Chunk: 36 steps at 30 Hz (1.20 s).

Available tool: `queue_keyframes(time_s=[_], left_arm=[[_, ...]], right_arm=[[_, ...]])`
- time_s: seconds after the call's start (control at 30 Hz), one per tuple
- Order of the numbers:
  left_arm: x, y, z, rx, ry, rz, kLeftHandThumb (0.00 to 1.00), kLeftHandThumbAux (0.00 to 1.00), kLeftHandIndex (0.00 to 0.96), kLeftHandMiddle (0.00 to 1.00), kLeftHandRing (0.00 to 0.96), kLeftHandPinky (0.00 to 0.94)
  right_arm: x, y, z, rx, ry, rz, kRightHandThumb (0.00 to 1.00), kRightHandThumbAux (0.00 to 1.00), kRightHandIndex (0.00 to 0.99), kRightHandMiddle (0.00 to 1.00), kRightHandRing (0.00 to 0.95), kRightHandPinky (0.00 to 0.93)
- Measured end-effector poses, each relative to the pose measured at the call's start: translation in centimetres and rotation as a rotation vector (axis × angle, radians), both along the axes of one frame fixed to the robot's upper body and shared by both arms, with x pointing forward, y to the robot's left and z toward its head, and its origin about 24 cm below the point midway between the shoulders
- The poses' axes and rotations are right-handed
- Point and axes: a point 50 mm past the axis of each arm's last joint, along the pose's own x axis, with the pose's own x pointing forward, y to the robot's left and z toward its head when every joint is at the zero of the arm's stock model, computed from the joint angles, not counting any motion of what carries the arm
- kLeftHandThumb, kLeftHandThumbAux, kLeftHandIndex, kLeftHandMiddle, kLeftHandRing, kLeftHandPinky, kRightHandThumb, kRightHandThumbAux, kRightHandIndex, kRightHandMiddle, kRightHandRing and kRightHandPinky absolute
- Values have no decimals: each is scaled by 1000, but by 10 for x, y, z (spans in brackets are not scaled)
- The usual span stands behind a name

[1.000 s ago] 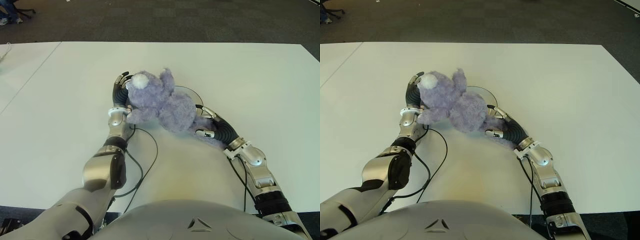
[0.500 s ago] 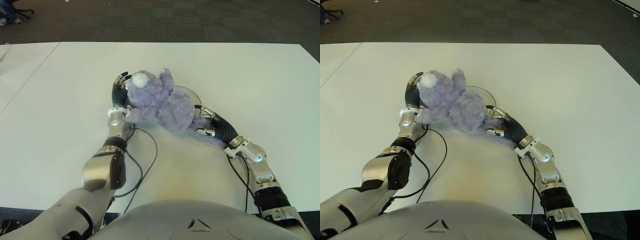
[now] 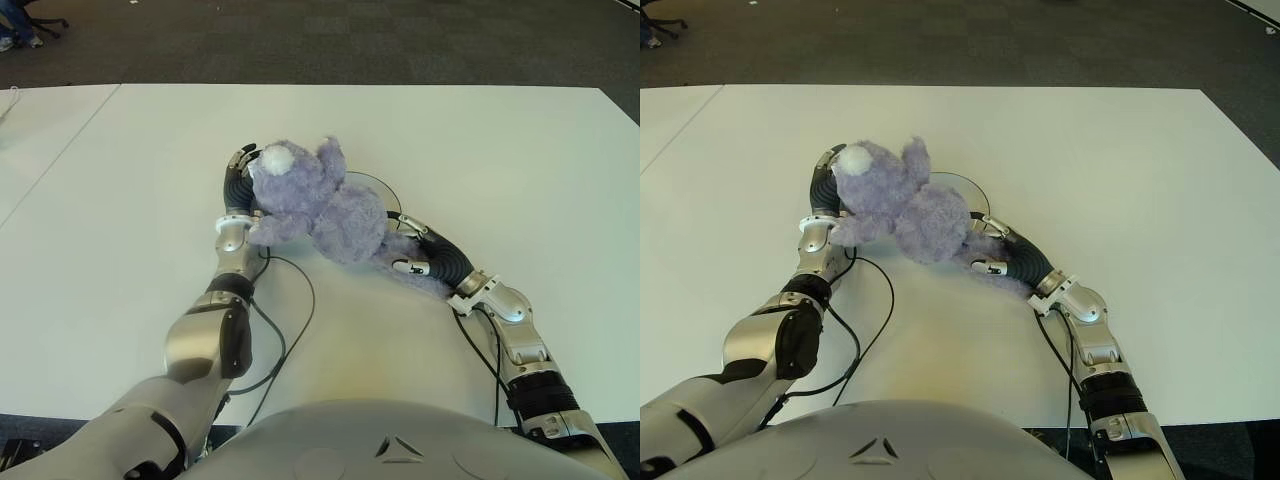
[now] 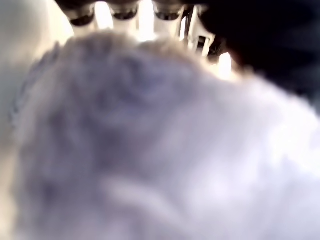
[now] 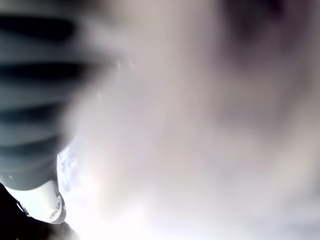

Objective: Put the doll into the plate.

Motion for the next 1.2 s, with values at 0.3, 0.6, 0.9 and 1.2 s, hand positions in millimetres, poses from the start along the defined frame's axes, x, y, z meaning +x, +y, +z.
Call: queue_keyframes(time_s=[0.3, 0.6, 0.9, 1.2], left_arm=[[0, 0, 0, 0, 0, 0, 0, 593, 219, 282, 302, 303], [0, 0, 0, 0, 0, 0, 0, 598, 226, 284, 298, 292], [0, 0, 0, -1, 0, 0, 0, 604, 226, 272, 292, 292], [0, 0, 0, -1, 0, 0, 0, 605, 220, 280, 296, 301]], right_arm=[[1, 1, 3, 31, -3, -61, 691, 729, 433, 809, 826, 827], [3, 1, 4, 54, 39, -128, 692, 728, 435, 815, 834, 826], [5, -1, 5, 70, 81, -158, 693, 728, 435, 813, 833, 825], [5, -1, 6, 82, 92, -168, 686, 729, 435, 812, 839, 838]])
